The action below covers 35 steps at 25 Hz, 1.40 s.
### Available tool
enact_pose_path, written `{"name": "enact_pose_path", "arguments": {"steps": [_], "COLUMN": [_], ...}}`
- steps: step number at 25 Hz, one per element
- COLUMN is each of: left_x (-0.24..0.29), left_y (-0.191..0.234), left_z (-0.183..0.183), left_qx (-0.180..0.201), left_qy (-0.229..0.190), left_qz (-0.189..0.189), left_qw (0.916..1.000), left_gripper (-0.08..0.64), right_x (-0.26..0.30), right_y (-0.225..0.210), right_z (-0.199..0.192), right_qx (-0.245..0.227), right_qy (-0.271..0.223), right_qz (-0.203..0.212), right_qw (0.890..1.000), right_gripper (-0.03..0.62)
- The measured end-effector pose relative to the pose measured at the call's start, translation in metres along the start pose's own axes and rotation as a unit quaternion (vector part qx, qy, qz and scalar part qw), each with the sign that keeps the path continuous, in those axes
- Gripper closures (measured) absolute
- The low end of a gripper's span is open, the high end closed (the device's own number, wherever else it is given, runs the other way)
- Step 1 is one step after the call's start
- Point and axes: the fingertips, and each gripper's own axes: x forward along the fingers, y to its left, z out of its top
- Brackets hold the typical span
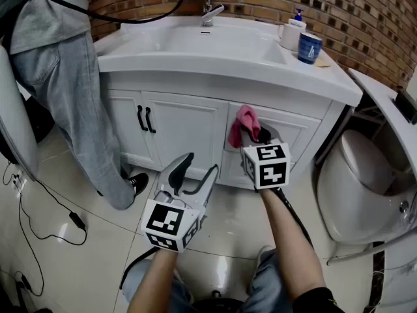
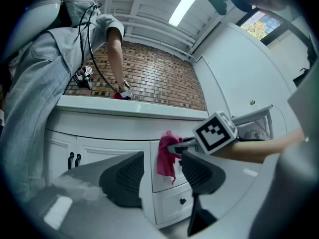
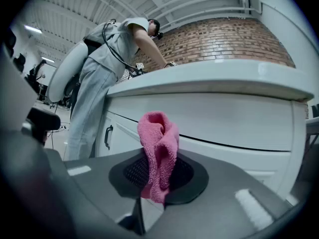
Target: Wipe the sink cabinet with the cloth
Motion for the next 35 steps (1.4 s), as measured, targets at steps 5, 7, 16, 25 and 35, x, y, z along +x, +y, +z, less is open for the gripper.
{"name": "enact_pose_path", "arguments": {"steps": [5,7,16,25,35], "left_x": [0.029,0.040,0.083,0.089,0.074], "left_y": [0.017,0.022,-0.003,-0.010,0.029], "left_z": [-0.007,-0.011,-0.027,-0.027,-0.022], "left_qx": [-0.004,-0.007,-0.035,-0.032,-0.037], "left_qy": [-0.001,0.003,0.005,0.001,-0.008], "left_qz": [-0.003,-0.007,-0.049,-0.061,-0.013], "left_qw": [1.0000,1.0000,0.9982,0.9976,0.9992], "left_gripper": [0.325,0.325,0.325,0.325,0.325], "right_x": [0.044,0.044,-0.017,-0.098,-0.021], "right_y": [0.004,0.004,-0.091,-0.211,-0.068], "right_z": [0.011,0.013,-0.010,-0.047,-0.016], "right_qx": [-0.044,-0.045,0.010,0.001,-0.001], "right_qy": [0.007,0.002,0.002,0.041,-0.012], "right_qz": [-0.010,-0.010,-0.070,-0.219,-0.055], "right_qw": [0.999,0.999,0.997,0.975,0.998], "right_gripper": [0.535,0.536,0.537,0.537,0.540]}}
